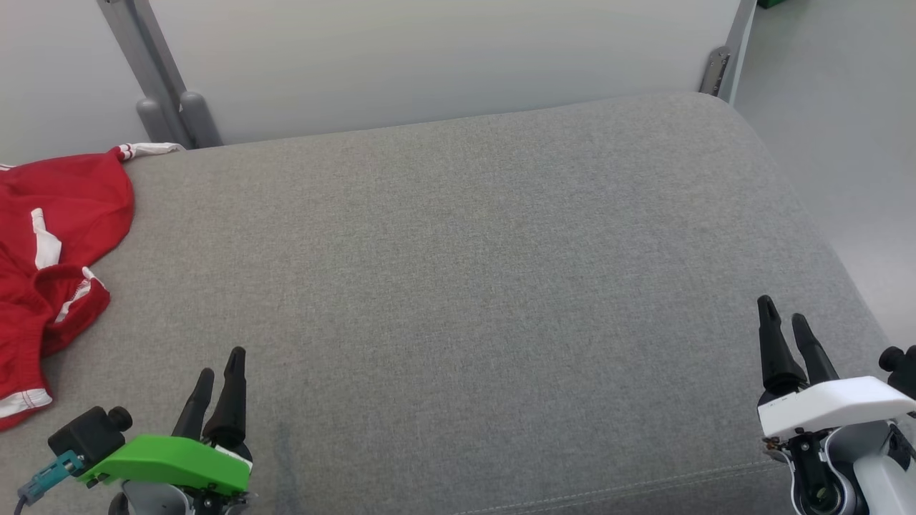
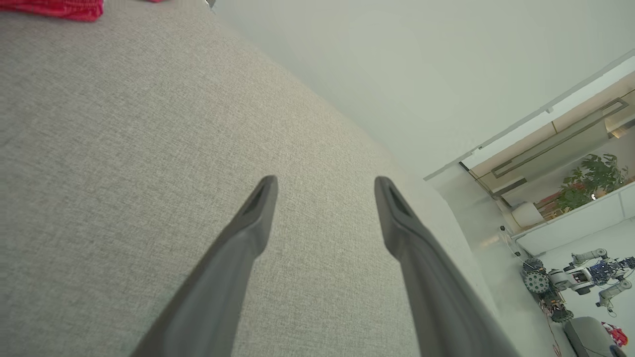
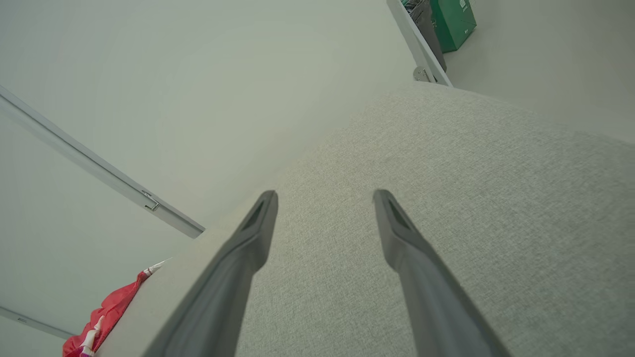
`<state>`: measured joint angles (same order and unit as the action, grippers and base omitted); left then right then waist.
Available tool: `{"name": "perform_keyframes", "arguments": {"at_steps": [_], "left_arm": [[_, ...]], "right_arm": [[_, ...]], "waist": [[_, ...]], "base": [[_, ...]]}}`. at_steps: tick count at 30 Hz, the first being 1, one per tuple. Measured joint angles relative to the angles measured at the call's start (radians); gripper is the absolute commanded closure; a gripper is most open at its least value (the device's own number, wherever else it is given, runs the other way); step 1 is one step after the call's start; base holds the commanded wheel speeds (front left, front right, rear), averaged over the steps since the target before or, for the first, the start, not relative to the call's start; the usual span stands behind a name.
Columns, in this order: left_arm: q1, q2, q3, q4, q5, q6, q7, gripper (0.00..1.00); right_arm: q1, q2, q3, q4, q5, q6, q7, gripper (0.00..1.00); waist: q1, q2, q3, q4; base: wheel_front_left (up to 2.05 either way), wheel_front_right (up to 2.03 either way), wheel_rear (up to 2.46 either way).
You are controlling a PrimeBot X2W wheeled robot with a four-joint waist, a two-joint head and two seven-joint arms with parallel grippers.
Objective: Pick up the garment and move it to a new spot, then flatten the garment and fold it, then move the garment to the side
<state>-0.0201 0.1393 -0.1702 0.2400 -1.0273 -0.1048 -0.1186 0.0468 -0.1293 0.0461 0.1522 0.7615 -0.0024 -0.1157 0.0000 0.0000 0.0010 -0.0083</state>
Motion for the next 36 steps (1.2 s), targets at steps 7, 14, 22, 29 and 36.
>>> {"name": "perform_keyframes", "arguments": {"at_steps": [7, 14, 22, 29, 36], "left_arm": [[0.000, 0.005, -0.010, -0.010, 0.116, 0.001, -0.020, 0.00], [0.002, 0.010, -0.011, -0.021, 0.210, 0.001, -0.039, 0.00], [0.004, 0.010, -0.010, -0.030, 0.322, 0.001, -0.060, 0.00], [0.006, 0.011, -0.009, -0.040, 0.427, 0.001, -0.078, 0.00], [0.017, 0.011, -0.002, -0.051, 0.522, 0.001, -0.098, 0.00]], "right_arm": [[0.003, -0.006, 0.009, -0.009, -0.116, -0.017, -0.018, 0.00], [0.010, -0.017, 0.019, -0.012, -0.231, -0.032, -0.037, 0.00], [0.019, -0.035, 0.038, -0.015, -0.346, -0.036, -0.060, 0.00], [0.018, -0.051, 0.066, -0.016, -0.458, -0.035, -0.078, 0.00], [0.013, -0.058, 0.083, -0.018, -0.544, -0.032, -0.097, 0.00]], "waist": [[0.0000, 0.0000, -0.002, -0.003], [0.0000, 0.0000, -0.002, -0.005], [0.0000, 0.0000, -0.001, -0.006], [0.0000, 0.0000, -0.002, -0.006], [0.0000, 0.0000, -0.005, -0.002]], "base": [[0.00, 0.00, 0.00], [0.00, 0.00, 0.00], [0.00, 0.00, 0.00], [0.00, 0.00, 0.00], [0.00, 0.00, 0.00]]}}
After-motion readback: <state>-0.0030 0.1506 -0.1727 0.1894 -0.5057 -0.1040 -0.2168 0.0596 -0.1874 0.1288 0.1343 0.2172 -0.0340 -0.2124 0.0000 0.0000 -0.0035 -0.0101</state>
